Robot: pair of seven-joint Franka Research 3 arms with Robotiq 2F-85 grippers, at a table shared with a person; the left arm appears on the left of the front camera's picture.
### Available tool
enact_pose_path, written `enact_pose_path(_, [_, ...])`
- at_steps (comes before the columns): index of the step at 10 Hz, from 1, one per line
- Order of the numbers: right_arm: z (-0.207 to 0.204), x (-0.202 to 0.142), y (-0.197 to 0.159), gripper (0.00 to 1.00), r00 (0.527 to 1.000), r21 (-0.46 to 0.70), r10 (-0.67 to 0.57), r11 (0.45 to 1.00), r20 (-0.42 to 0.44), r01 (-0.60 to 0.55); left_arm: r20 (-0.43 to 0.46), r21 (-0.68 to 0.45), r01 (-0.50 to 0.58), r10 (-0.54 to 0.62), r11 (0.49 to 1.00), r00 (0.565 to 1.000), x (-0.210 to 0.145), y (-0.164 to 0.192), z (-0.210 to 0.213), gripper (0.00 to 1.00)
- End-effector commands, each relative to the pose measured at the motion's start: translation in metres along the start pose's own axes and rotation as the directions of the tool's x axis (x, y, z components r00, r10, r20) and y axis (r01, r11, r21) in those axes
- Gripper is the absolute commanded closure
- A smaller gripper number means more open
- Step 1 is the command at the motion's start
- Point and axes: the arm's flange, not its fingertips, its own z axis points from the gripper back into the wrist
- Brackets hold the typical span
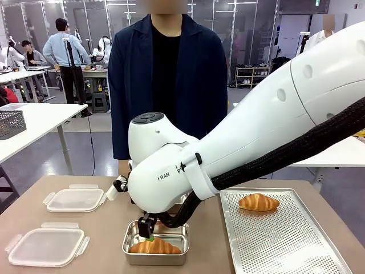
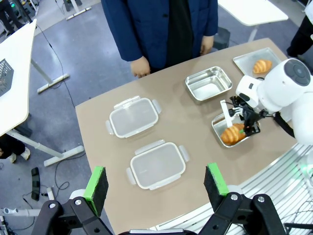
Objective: Place the bread into the airtight container.
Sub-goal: Pick up a Butter Roll and place it into an empty Airtight Container.
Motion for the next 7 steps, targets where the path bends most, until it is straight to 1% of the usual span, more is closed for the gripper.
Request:
enact_pose_path(1, [-0.0021, -0.0001, -0.0003, 0.17, 1.0, 0.002, -0.001, 1.0, -0.001, 0.001, 0.001, -0.005, 0.009, -0.009, 1.0, 1.0, 0.0018, 0.0007, 0.0006, 0.0])
enact_pose_path(7, [-0.0021, -0.0001, -0.0003, 0.17, 1.0, 0.002, -0.001, 1.0, -0.001, 0.001, 0.001, -0.005, 0.009, -0.009, 1.0, 1.0, 0.0018, 0.0007, 0.0006, 0.0])
